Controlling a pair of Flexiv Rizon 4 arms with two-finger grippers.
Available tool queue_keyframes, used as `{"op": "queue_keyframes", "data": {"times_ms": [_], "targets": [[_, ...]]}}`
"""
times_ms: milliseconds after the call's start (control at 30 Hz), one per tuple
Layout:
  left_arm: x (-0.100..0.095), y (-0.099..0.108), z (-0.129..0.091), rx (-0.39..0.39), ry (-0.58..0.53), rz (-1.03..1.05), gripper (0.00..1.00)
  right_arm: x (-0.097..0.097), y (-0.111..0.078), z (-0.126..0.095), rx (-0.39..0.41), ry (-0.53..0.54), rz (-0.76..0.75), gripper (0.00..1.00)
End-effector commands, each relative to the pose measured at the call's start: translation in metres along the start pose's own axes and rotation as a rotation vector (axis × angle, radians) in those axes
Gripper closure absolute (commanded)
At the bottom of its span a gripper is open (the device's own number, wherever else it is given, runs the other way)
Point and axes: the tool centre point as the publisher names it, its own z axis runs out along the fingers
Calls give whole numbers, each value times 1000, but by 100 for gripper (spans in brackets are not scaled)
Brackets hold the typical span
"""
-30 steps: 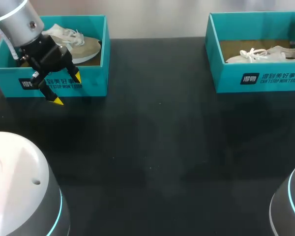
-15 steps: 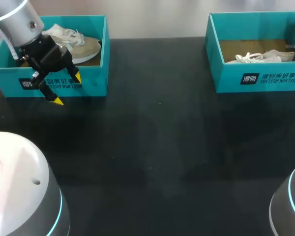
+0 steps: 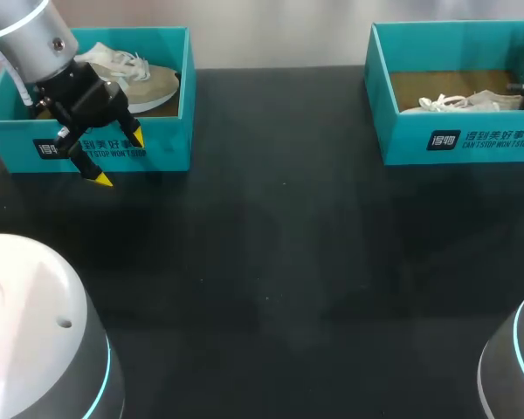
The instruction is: Take the shoe out of the shoebox, open the shoe tongue, remove and reinsert the insole, then place the shoe into the shoebox
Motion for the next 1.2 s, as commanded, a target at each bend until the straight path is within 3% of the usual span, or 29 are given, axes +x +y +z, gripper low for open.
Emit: {"op": "queue_keyframes", "data": {"times_ms": [33, 133, 300, 433, 600, 1200], "targets": [[0, 1, 0, -2, 1, 0, 0, 1, 2, 10, 9, 2, -1, 60], [0, 1, 0, -2, 1, 0, 0, 0, 2, 8, 3, 1, 0, 52], [0, 1, 0, -2, 1, 0, 0, 0, 1, 2, -7, -6, 2, 48], [0, 1, 0, -2, 1, 0, 0, 0, 0, -3, -15, -10, 0, 19], [0, 1, 0, -2, 1, 0, 0, 2, -1, -9, -24, -8, 1, 0], [0, 1, 0, -2, 1, 0, 0, 10, -9, -47, -60, 5, -13, 0]]}}
